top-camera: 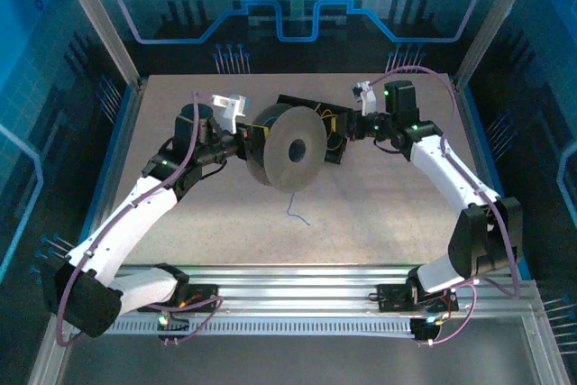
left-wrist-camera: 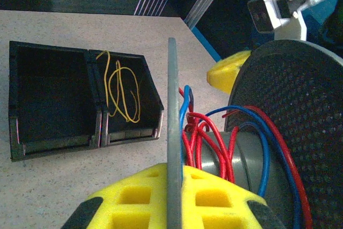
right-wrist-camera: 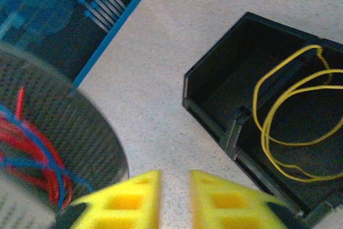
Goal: Wrap the cables
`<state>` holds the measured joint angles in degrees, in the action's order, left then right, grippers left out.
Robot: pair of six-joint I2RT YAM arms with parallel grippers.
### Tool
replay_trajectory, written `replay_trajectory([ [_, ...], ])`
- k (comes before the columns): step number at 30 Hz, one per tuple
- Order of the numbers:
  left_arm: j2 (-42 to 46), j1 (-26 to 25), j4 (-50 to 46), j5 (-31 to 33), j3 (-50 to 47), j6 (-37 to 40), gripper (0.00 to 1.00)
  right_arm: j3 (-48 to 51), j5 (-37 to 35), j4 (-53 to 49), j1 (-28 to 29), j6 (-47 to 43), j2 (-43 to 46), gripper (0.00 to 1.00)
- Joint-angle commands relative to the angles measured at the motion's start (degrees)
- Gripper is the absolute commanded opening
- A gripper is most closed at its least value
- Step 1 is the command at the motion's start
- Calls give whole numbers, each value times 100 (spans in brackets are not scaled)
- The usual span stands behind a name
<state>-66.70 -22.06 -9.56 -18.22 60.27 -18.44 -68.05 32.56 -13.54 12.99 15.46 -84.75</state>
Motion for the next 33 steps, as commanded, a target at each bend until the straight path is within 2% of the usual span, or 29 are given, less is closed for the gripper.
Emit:
replay_trajectory([
  [1, 43, 103, 332, 191, 287, -478, 0, 587, 500, 405, 168, 79, 389, 40],
  [5, 16, 236, -56, 382, 559, -664, 0, 1692, 406, 1090, 333, 175, 1033, 59],
  [7, -1, 246, -224, 393, 679, -707, 0, 2249, 432, 1494, 420, 268, 1313, 66],
  [13, -69, 290, -650, 409, 978, -869, 0, 3107, 702, 2404, 1122, 109, 1415, 74],
  [18, -100, 326, -799, 467, 1074, -900, 0, 3245, 634, 2647, 2081, -260, 1009, 74],
  [21, -99, 335, -829, 498, 1070, -876, 0, 3208, 614, 2793, 2391, -306, 723, 72],
  [27, -107, 343, -804, 538, 1012, -857, 0, 2922, 637, 2654, 2629, -369, 239, 62],
  [33, -158, 367, -784, 564, 969, -837, 0, 2920, 602, 2679, 2739, -325, 194, 52],
])
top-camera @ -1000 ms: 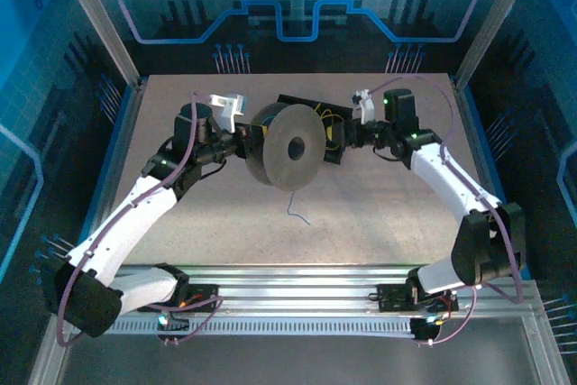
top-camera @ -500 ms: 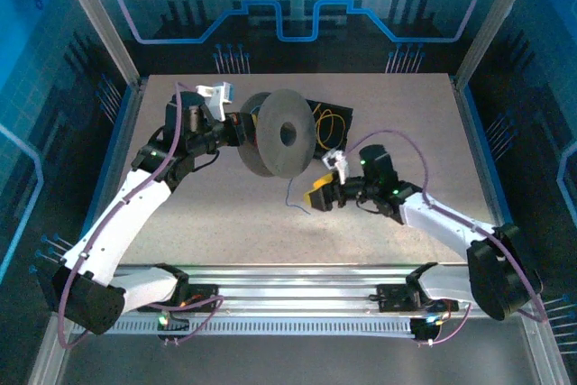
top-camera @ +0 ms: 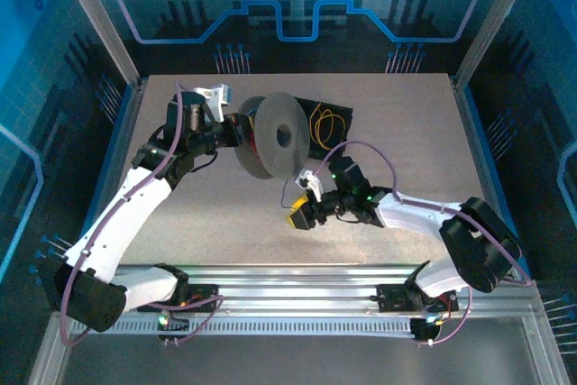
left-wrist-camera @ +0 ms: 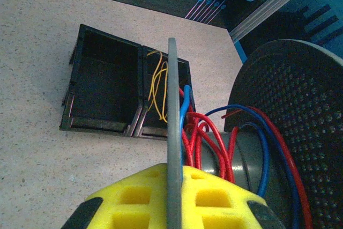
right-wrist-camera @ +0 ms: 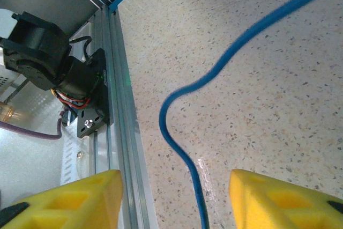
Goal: Wrap the cables
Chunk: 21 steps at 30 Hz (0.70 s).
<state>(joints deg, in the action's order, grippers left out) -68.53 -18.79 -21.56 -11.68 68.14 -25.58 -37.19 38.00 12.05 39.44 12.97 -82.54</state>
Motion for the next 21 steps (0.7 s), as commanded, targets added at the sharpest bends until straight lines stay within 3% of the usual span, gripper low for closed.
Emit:
replay_trajectory([
  [1, 12, 42, 420, -86, 173, -123, 0, -174, 67, 113, 109, -76, -38, 48],
  [3, -24, 42, 444, -64, 164, -123, 0, -197, 26, 58, 126, -51, -32, 46],
  [9, -190, 42, 451, -27, 130, -142, 0, -131, -688, -394, 288, -173, 339, 57],
  [12, -179, 42, 500, 13, 9, -156, 0, -136, -872, -318, 314, -85, 377, 56],
  [15, -184, 42, 604, 43, -120, -198, 0, -363, -1080, -544, 430, -177, 223, 44],
  [21, -325, 50, 656, 253, -195, -224, 0, -610, -1485, -760, 806, -302, 55, 3],
])
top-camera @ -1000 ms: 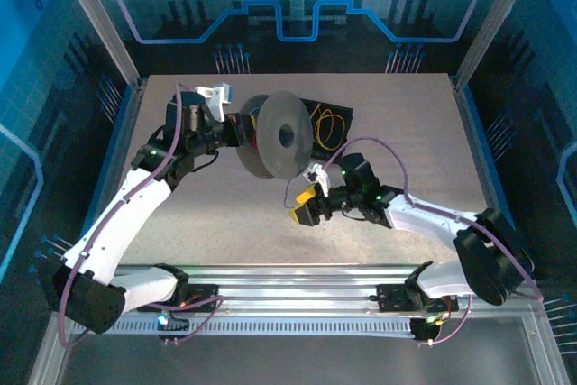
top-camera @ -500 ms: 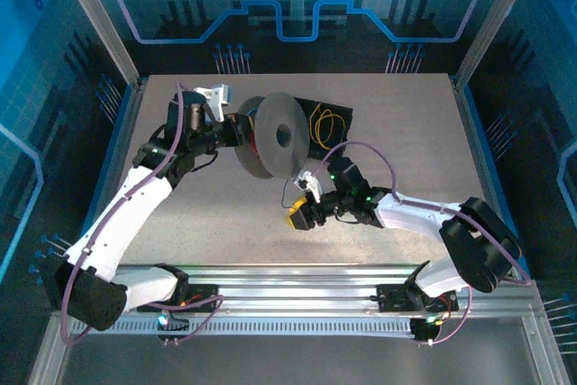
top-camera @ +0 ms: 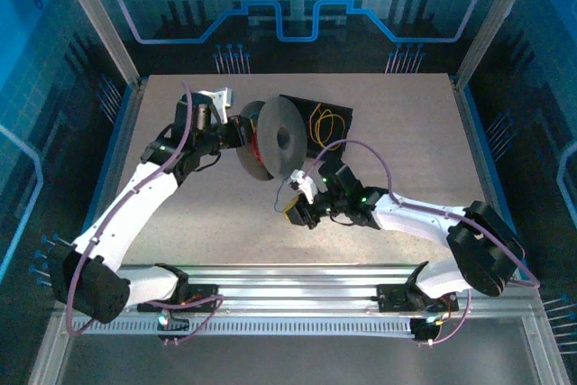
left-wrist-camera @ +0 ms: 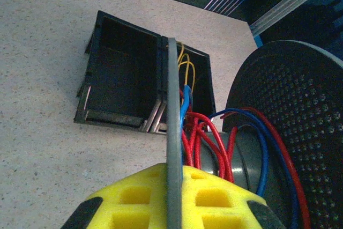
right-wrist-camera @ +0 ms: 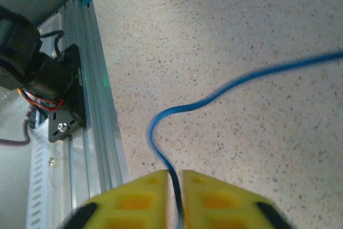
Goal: Wrap the cables
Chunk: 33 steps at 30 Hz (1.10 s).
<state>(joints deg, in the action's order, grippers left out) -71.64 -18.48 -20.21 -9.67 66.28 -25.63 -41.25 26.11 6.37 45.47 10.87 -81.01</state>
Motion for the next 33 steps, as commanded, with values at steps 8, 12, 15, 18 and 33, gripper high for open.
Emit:
replay_trajectory([
  [8, -151, 22, 632, 846, -70, -199, 0, -506, -896, -373, 858, 243, -6, 0],
  [12, -323, 20, 750, 1247, -73, -177, 0, -657, -939, -396, 1075, 533, 149, 0],
  [15, -508, 20, 779, 1382, -31, -131, 0, -768, -1075, -469, 1234, 582, 340, 0],
  [18, -661, 20, 795, 1474, 2, -64, 0, -869, -1241, -628, 1306, 605, 558, 0],
  [33, -966, -827, 773, 1998, 34, 1101, 0, -2179, -2487, -2252, 632, 597, 1168, 0],
])
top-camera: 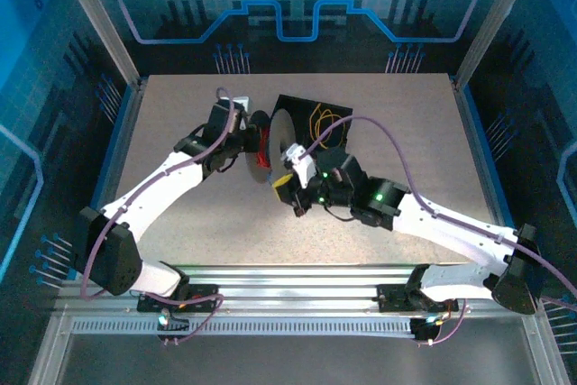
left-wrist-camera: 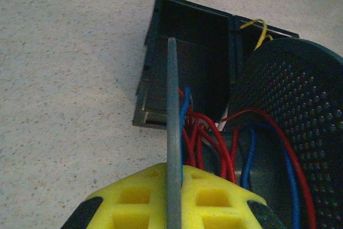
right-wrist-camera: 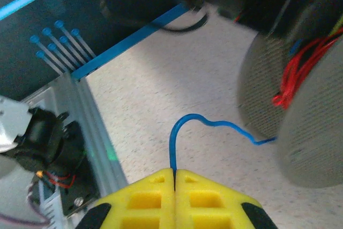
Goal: Wrap the cables
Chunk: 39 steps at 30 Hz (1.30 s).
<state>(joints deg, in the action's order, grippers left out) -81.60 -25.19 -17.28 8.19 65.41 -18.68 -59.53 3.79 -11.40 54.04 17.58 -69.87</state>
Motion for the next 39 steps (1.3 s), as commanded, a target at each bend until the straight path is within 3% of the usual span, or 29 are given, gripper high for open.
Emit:
replay_trajectory([
  [1, 33, -246, 472, 259, 130, 520, 0, -479, -252, -609, -344, -134, 6, 0],
  [7, 104, -630, 539, 308, 30, 985, 0, -1184, -166, -1223, -1158, -447, -305, 0],
  [19, 561, -856, 480, -401, -187, 1463, 0, -1877, 1147, -1446, -2818, -739, -1265, 0],
  [25, 527, -822, 232, 60, 8, 1453, 0, -1395, 1887, -1119, -2717, -930, -1021, 0],
  [26, 508, -798, 190, 117, 50, 1409, 0, -1183, 1921, -1002, -2627, -945, -899, 4],
  [28, 505, -758, 99, 254, 120, 1213, 0, -584, 1966, -552, -2424, -860, -537, 29],
  [32, 665, -655, -77, 481, 226, 759, 0, 682, 1969, 513, -2164, -286, 107, 55],
  [35, 865, -569, -209, 490, 304, 471, 0, 1545, 1969, 1325, -1828, -15, 366, 68],
  [39, 1044, -531, -402, 524, 467, 229, 0, 2244, 1725, 2162, -1198, 158, 308, 78],
])
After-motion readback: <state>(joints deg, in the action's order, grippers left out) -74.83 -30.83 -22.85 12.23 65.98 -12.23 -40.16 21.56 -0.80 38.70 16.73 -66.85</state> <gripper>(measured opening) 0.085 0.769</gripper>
